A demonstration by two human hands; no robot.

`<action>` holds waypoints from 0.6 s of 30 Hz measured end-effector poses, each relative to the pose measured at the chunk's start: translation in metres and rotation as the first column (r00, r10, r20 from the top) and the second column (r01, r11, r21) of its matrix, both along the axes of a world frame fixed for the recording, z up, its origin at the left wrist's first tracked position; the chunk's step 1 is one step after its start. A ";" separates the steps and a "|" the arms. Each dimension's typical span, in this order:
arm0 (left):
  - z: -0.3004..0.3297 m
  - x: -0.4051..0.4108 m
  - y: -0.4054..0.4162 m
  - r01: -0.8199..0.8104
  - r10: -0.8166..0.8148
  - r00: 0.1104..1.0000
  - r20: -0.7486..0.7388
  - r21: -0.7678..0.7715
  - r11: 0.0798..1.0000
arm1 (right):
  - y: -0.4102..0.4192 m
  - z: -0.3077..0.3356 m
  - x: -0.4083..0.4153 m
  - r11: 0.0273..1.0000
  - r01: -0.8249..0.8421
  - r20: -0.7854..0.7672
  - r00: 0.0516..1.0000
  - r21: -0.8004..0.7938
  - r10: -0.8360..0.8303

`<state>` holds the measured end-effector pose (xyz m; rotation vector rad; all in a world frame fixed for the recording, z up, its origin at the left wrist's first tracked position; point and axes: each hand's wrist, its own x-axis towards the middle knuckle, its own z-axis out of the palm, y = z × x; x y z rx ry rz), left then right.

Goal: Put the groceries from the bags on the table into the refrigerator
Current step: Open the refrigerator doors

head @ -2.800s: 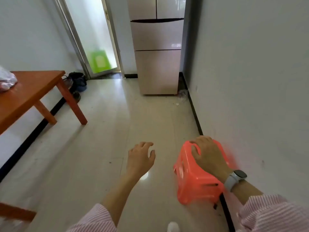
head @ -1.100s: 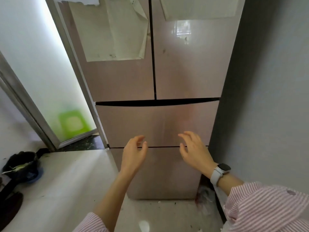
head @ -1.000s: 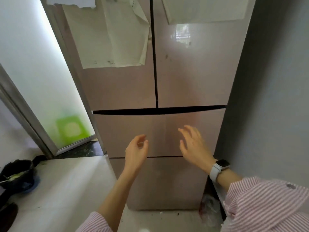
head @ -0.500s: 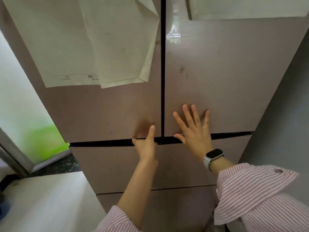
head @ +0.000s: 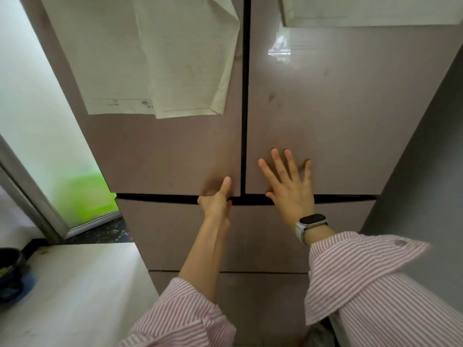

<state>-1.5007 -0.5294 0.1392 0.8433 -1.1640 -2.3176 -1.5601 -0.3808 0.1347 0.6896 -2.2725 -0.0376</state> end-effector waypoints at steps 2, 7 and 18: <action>-0.004 0.004 0.000 0.004 -0.004 1.000 0.009 -0.015 1.000 | 0.002 0.004 0.002 1.000 0.009 0.021 1.000 -0.009 -0.008; -0.009 0.028 0.001 0.008 -0.010 0.999 -0.038 -0.066 0.998 | 0.003 0.012 0.006 1.000 0.013 0.076 0.997 0.001 -0.013; -0.006 0.102 0.002 0.034 -0.043 0.998 -0.046 -0.184 0.982 | 0.014 0.029 0.040 0.974 -0.177 0.328 0.920 -0.140 0.214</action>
